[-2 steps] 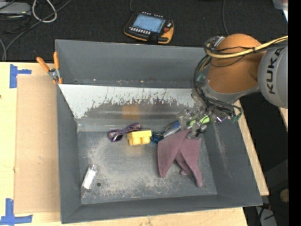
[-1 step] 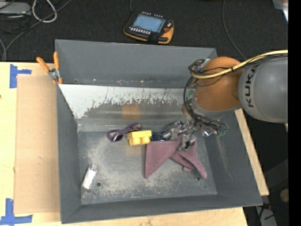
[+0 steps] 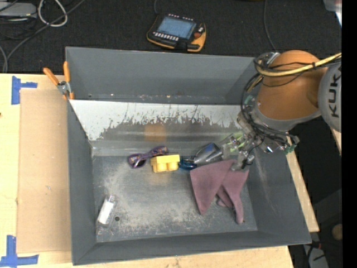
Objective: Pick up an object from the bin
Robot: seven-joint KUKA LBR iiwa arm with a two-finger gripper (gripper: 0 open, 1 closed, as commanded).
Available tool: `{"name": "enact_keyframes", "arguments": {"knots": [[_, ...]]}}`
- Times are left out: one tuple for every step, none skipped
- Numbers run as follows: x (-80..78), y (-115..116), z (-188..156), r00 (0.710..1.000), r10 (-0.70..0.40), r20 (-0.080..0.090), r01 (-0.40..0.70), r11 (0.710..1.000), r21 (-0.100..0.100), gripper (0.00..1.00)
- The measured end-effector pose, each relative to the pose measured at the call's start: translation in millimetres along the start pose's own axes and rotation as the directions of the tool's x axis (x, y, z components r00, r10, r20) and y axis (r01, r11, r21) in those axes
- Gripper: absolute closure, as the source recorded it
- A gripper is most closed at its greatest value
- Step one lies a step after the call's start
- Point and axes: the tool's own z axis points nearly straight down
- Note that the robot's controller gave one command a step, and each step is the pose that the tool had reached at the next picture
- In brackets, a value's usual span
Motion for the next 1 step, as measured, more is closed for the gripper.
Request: {"name": "enact_keyframes", "arguments": {"knots": [[-8.9,4.1,-39.3,1.000,0.018,-0.013,-0.018,1.000,-0.013,1.00]]}}
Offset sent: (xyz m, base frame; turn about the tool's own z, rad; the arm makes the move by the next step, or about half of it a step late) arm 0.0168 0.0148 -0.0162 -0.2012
